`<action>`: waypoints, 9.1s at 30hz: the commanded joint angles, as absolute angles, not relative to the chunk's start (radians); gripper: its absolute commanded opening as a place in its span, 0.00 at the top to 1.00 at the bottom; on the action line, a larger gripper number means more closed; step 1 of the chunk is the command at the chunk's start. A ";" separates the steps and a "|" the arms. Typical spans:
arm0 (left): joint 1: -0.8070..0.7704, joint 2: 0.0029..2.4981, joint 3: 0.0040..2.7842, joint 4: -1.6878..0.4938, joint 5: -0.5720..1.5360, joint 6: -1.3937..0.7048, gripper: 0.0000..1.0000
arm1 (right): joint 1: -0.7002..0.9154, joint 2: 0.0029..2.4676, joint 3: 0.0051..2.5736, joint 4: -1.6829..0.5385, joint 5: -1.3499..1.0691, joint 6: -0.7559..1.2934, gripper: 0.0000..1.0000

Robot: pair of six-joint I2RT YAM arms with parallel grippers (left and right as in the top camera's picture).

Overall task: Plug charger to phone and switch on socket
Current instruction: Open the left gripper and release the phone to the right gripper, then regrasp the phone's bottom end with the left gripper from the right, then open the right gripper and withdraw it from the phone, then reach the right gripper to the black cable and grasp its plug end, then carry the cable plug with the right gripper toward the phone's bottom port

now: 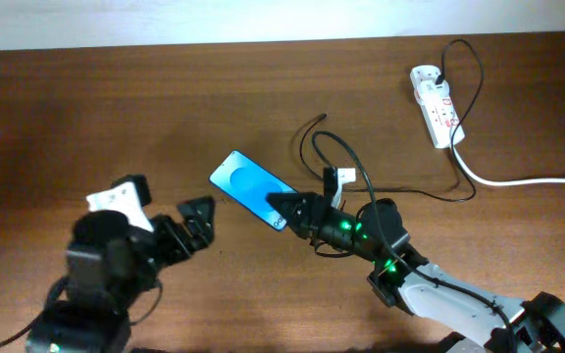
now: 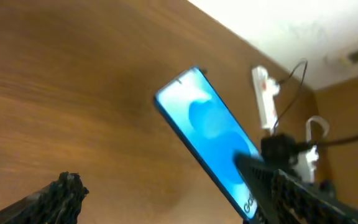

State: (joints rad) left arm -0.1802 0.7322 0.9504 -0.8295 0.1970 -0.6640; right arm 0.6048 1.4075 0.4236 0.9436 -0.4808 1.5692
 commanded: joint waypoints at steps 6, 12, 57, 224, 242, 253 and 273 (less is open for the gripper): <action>0.371 1.118 0.947 -0.826 1.170 -0.376 0.01 | 0.594 1.399 0.434 0.961 -0.452 1.607 0.96; 0.266 1.349 0.947 -0.870 1.248 -0.323 0.00 | 0.595 1.399 0.434 0.871 -0.317 1.641 0.96; -0.116 1.356 0.947 -0.486 0.796 -1.201 0.36 | 0.863 1.399 0.471 0.868 0.059 2.085 0.96; -0.115 1.356 0.947 -0.825 0.614 -0.432 1.00 | 0.215 2.018 1.271 -0.164 -0.492 0.961 0.20; -0.115 1.356 0.947 -0.825 0.606 -0.432 1.00 | 0.222 2.303 1.385 0.016 -0.352 1.262 0.47; -0.115 1.356 0.947 -0.824 0.606 -0.432 1.00 | 0.224 2.369 1.384 0.019 -0.321 1.262 0.63; -0.094 1.356 0.947 -0.761 0.741 -0.376 1.00 | 0.187 2.312 1.385 -0.041 -0.640 0.809 0.96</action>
